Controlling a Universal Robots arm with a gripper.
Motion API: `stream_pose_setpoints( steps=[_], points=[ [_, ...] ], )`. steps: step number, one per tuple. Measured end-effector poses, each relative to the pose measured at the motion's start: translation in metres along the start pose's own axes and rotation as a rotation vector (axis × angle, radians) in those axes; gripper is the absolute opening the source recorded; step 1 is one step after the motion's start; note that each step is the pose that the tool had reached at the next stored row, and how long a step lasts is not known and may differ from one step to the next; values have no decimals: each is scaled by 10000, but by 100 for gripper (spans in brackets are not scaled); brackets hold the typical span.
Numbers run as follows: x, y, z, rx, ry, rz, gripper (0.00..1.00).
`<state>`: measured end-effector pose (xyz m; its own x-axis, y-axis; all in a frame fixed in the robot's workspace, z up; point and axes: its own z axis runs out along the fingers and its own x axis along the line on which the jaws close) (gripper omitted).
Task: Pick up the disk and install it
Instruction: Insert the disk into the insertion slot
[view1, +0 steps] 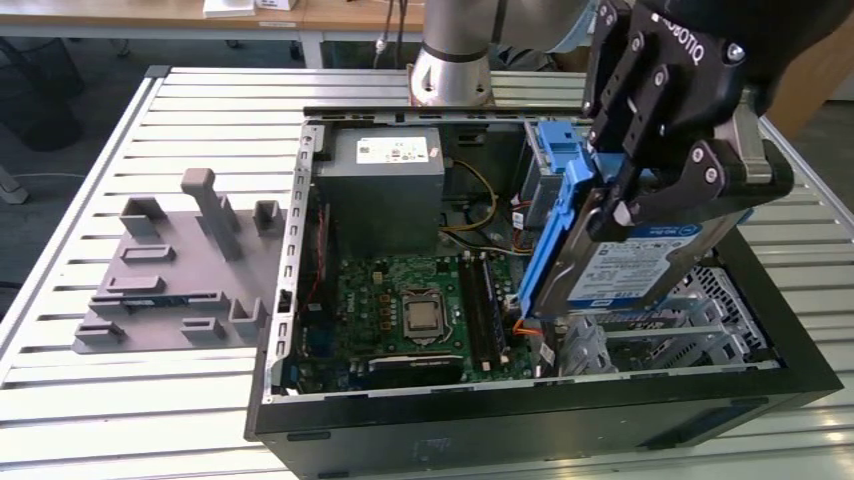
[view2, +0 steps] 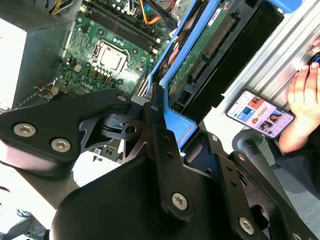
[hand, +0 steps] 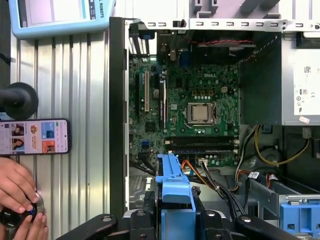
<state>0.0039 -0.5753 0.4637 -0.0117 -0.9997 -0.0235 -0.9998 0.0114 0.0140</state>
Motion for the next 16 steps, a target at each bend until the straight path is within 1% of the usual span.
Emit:
stream_pose_setpoints(
  steps=[3,8,9,14,16],
  points=[
    [14,-39,47,-1,2,0,36],
    [21,-202,67,-9,3,0,36],
    [20,-214,67,-12,3,-1,36],
    [21,-215,67,-13,2,0,36],
    [21,-235,67,-14,2,-1,36]
  ],
)
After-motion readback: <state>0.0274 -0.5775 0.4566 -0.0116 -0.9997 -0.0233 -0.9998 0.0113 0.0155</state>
